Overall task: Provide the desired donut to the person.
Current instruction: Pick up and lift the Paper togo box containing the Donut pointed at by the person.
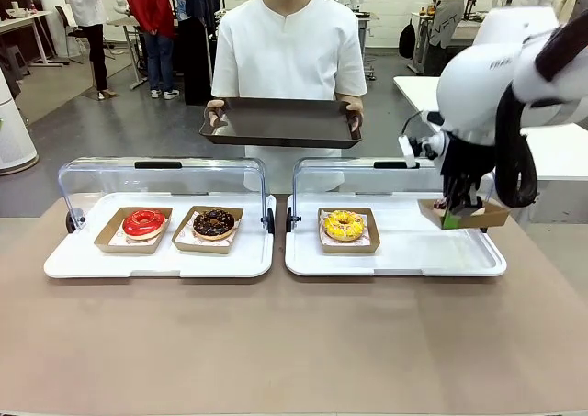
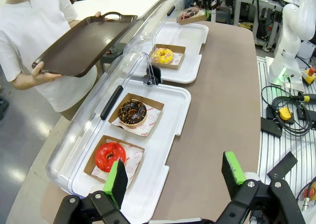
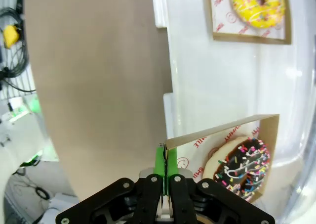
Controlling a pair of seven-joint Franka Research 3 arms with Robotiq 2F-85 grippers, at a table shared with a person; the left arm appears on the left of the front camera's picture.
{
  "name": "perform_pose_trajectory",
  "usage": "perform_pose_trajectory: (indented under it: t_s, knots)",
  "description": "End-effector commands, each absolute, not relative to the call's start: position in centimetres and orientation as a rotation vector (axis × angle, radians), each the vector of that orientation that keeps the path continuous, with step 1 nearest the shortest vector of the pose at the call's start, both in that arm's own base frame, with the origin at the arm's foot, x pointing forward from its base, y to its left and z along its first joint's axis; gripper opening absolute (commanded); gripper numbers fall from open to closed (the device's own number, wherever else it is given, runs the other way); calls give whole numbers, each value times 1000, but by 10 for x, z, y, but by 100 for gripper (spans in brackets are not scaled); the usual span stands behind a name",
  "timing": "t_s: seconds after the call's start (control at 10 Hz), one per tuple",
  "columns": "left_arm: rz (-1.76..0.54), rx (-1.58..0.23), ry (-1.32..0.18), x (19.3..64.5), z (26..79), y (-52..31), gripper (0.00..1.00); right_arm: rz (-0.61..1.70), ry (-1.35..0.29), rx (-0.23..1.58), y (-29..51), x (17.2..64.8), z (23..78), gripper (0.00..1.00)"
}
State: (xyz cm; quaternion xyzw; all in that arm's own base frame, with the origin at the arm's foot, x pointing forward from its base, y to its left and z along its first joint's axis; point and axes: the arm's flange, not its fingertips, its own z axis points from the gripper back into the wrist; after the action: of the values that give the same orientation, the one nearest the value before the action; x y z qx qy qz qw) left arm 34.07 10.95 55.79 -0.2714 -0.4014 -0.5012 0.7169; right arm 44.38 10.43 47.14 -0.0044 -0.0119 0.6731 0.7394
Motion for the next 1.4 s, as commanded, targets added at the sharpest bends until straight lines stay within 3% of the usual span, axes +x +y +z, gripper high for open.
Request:
perform_pose_trajectory:
  t_s: [0.0,0.4,0.7,0.8,1.3]
  knots:
    - [-1112,-608,-913,341,558,109,100,1424,-13,-30,110,437,510,0]
    - [-1112,-608,-913,341,558,109,100,1382,-36,-72,122,419,566,0]
    - [-1112,-608,-913,341,558,109,100,1317,-63,-176,123,415,558,0]
    - [-1112,-608,-913,341,558,109,100,1399,-62,-56,124,416,570,0]
    - [-1112,-608,-913,341,558,109,100,1399,-62,-56,124,416,570,0]
